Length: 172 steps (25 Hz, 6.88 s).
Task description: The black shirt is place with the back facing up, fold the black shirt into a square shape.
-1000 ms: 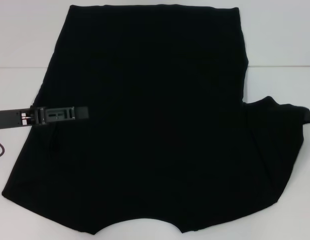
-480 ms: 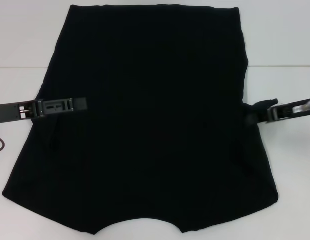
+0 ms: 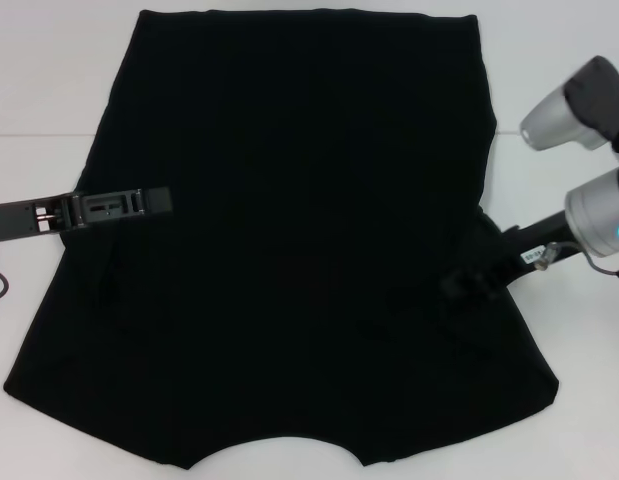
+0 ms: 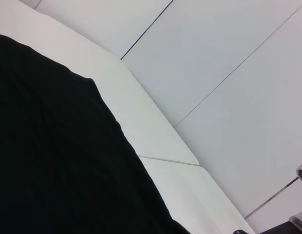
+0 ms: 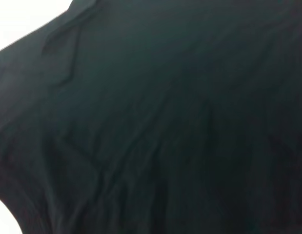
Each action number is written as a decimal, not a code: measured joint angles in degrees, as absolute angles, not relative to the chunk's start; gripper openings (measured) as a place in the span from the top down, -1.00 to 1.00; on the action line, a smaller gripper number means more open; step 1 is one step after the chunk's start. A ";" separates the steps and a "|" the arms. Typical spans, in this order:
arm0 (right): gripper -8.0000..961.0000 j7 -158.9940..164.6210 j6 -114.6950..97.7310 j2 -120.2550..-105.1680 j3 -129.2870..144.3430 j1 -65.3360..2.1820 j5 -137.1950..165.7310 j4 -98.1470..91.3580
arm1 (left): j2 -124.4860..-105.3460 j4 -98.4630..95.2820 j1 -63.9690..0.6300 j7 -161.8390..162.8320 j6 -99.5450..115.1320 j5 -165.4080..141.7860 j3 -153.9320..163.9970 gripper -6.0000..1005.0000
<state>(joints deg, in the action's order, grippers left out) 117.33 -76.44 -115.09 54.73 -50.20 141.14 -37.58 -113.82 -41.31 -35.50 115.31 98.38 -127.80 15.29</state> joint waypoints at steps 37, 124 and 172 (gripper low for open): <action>0.08 141.28 -76.47 -110.84 37.33 -48.20 140.85 -39.99 | -112.10 -48.11 -31.11 133.73 107.39 -139.60 14.44 -0.28; 0.00 141.70 -78.06 -109.78 36.91 -46.62 140.80 -39.39 | -113.23 -44.08 -34.44 144.10 87.99 -157.63 17.09 0.26; -0.06 138.51 -91.36 -110.26 42.55 -39.59 146.08 -39.49 | -112.21 -42.89 -35.86 139.29 91.05 -154.07 16.87 0.89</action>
<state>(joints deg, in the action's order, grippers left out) 138.52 -91.36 -110.26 42.55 -39.59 146.08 -39.49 -112.21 -42.89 -35.86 139.29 91.05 -154.07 16.87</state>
